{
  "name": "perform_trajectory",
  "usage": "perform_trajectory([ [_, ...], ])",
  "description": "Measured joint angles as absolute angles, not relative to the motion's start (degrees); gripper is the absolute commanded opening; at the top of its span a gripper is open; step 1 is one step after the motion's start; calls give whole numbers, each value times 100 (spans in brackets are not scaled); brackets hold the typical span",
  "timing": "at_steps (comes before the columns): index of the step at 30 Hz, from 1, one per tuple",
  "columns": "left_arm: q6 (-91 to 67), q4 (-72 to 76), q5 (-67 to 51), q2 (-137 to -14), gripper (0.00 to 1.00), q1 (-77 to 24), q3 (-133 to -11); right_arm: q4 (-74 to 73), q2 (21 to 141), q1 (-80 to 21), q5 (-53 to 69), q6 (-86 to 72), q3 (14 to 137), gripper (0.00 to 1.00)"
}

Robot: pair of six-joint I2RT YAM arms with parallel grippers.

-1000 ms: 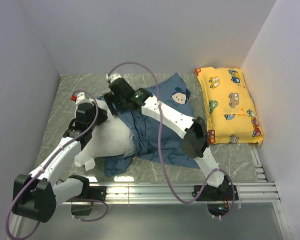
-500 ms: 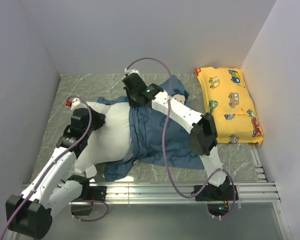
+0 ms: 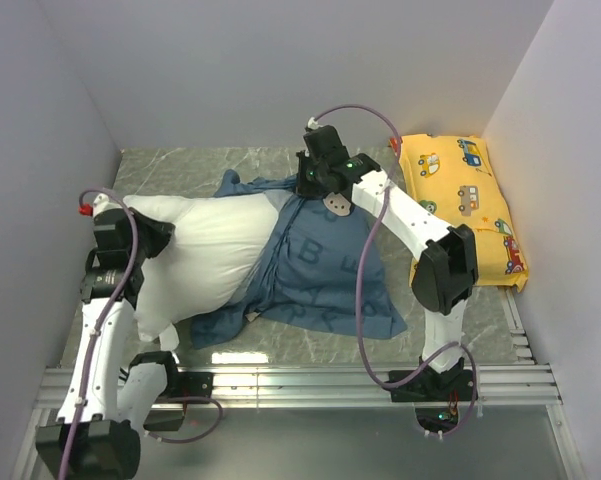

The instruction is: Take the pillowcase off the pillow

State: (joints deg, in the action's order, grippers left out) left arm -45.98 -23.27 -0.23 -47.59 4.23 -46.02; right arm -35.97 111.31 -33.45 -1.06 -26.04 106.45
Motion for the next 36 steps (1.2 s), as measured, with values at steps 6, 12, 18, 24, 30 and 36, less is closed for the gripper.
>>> perform_trajectory([
  [6,-4626,-2239,-786,-5419,0,1050,-4678,-3339,10908,-3356,156,-2582,10278,43],
  [12,-4589,-2095,-674,-6003,0,1098,-4858,-3301,10580,-3599,-596,-2224,10160,80],
  [18,-4394,-2082,-161,-6176,0,1205,-4890,-3140,9227,-4283,-1507,-2134,9480,82],
  [24,-4276,-2071,152,-6211,0,1267,-4886,-2447,7618,-5360,-2023,-2294,7870,82],
  [30,-4248,-2062,215,-6211,0,1194,-4886,-1916,8031,-6740,-2539,-2552,6893,86],
  [36,-4152,-2058,320,-6211,0,1098,-4886,-1396,9292,-7553,-2751,-2777,6716,90],
])
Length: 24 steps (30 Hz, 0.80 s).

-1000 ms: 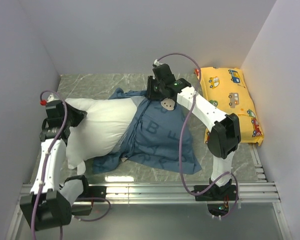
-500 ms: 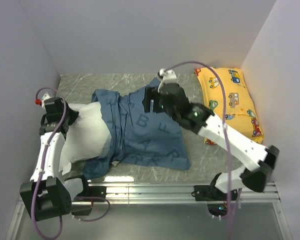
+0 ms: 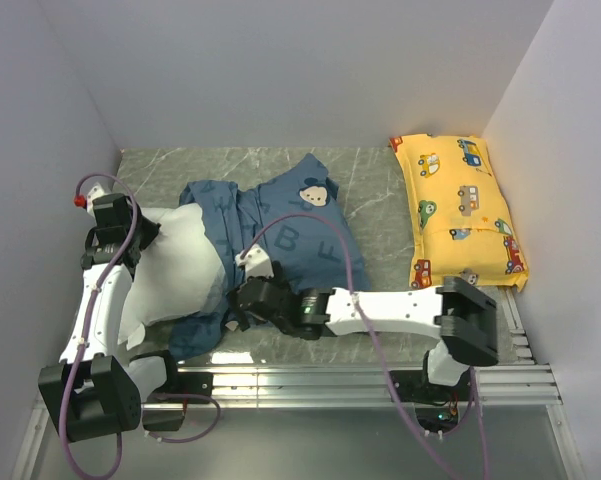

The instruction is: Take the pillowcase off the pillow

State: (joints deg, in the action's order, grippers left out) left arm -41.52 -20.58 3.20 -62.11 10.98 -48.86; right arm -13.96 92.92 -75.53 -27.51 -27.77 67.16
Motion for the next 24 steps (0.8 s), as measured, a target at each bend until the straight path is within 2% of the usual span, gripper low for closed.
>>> perform_trajectory([
  [2,-4112,-2058,327,-6215,0,1094,-4886,-1151,9612,-7627,-2808,-2867,6716,90],
  [4,-4086,-2060,329,-6215,0,1092,-4888,-915,9819,-7623,-2904,-2952,6700,83],
  [5,-4058,-2064,329,-6222,0,1092,-4890,-810,9859,-7616,-2967,-3000,6665,76],
  [6,-4014,-2084,329,-6239,0,1090,-4908,-725,9863,-7605,-3068,-3050,6613,51],
  [8,-3953,-2130,327,-6309,0,1087,-4993,-626,9848,-7568,-3262,-3120,6499,8],
  [9,-3920,-2154,318,-6357,0,1087,-5052,-576,9824,-7531,-3336,-3210,6399,1],
  [13,-3833,-2276,191,-6506,0,1059,-5258,-301,9408,-7275,-3378,-3516,5697,0],
  [18,-3774,-2532,-54,-6670,0,1024,-5518,-493,8254,-7043,-3435,-3583,5162,0],
  [22,-3642,-2808,-141,-6941,1,989,-5850,-1173,7607,-7089,-3472,-3295,5850,0],
  [23,-3594,-2893,-163,-7032,2,961,-5981,-1376,7559,-7126,-3492,-3162,6206,0],
  [24,-3555,-2954,-174,-7091,9,934,-6084,-1603,7542,-7157,-3503,-3033,6589,0],
])
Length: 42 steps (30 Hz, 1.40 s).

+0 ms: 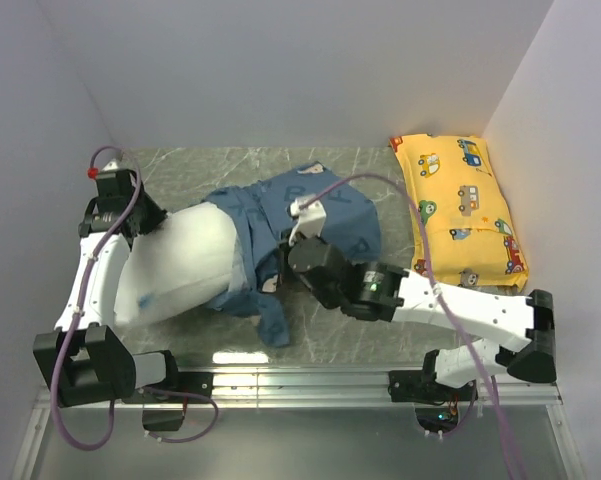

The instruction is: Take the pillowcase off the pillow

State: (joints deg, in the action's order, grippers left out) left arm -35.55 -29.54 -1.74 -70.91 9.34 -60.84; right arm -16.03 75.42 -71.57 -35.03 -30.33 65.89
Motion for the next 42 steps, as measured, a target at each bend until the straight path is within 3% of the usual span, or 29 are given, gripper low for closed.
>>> perform_trajectory([
  [2,-3468,-3122,-193,-7199,20,834,-6361,-2084,7588,-7196,-3518,-2733,7439,0],
  [3,-3422,-3166,-213,-7231,33,770,-6508,-2274,7638,-7201,-3542,-2593,7874,0],
  [6,-3251,-3238,-198,-7306,57,545,-7074,-2838,7970,-7164,-3642,-2204,9131,0],
  [9,-3157,-3247,-163,-7286,68,388,-7697,-3079,8383,-6862,-3415,-1977,9959,0],
  [12,-3081,-3297,-143,-7212,74,349,-8180,-3173,8705,-6331,-3028,-1935,10016,0],
  [20,-3074,-3579,-143,-6573,75,287,-8825,-3242,10068,-5131,-2217,-1920,10001,0],
  [28,-3553,-3365,-113,-5212,77,242,-6278,-3100,10648,-4663,-1743,-1914,10226,0],
  [31,-3846,-3271,-117,-5207,79,242,-5561,-3190,10739,-4633,-1664,-1879,10442,16],
  [32,-3929,-3221,-119,-5234,78,242,-5354,-3214,10757,-4635,-1645,-1859,10503,34],
  [34,-4139,-3011,-119,-5277,73,242,-5046,-3214,10770,-4635,-1612,-1841,10641,51],
  [35,-4193,-2869,-121,-5295,68,244,-4952,-3201,10766,-4635,-1588,-1826,10709,64],
  [36,-4296,-2698,-123,-5325,49,242,-4871,-3144,10731,-4635,-1559,-1839,10731,68],
  [38,-4451,-2438,-119,-5437,35,244,-4766,-3107,10593,-4637,-1500,-1848,10713,76],
  [39,-4497,-2349,-115,-5489,21,244,-4727,-3072,10514,-4646,-1457,-1837,10661,77],
  [42,-4654,-2053,-126,-5719,3,242,-4598,-3048,10047,-4724,-1337,-1887,10313,82],
])
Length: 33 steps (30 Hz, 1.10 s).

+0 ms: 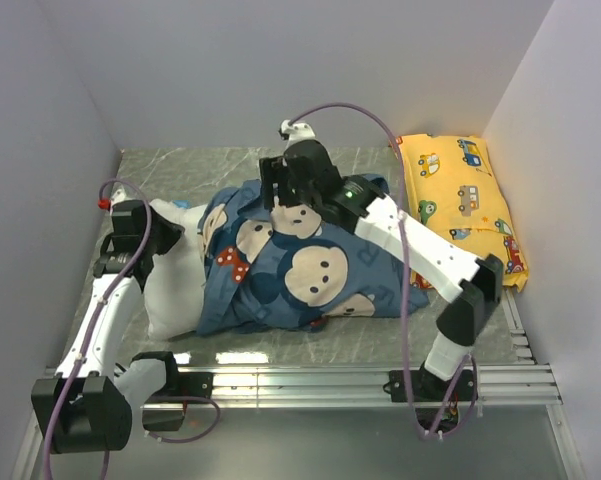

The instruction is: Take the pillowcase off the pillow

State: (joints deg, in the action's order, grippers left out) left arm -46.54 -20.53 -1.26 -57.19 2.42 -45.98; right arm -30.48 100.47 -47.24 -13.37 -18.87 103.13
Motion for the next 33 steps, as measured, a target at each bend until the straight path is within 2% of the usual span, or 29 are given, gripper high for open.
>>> perform_trajectory([
  [2,-4694,-1931,-126,-5815,0,244,-4525,-3026,9695,-4897,-1328,-1907,10036,86],
  [6,-4755,-1800,-130,-5907,0,244,-4495,-2880,9343,-5811,-1553,-1946,9736,88],
  [12,-4751,-1728,-123,-5999,0,244,-4495,-2882,10280,-6818,-1769,-2036,10092,88],
  [15,-4751,-1688,-123,-6075,0,244,-4495,-3116,10947,-6879,-2010,-2073,10309,71],
  [16,-4751,-1680,-123,-6108,0,244,-4495,-3188,11069,-6877,-2115,-2071,10313,48],
  [19,-4744,-1656,-119,-6211,0,244,-4495,-3306,11205,-6814,-2438,-2102,10103,13],
  [22,-4727,-1614,-126,-6333,0,244,-4525,-3059,10683,-6676,-2506,-2237,9376,3],
  [25,-4687,-1619,-220,-6453,0,298,-4639,-2847,9854,-6359,-2534,-2329,8597,0],
  [30,-4539,-1754,-598,-6613,0,738,-4899,-2390,8241,-5127,-2456,-2532,7059,0],
  [33,-4434,-1949,-873,-6751,0,954,-5133,-2134,7824,-4604,-2290,-2646,6440,0],
])
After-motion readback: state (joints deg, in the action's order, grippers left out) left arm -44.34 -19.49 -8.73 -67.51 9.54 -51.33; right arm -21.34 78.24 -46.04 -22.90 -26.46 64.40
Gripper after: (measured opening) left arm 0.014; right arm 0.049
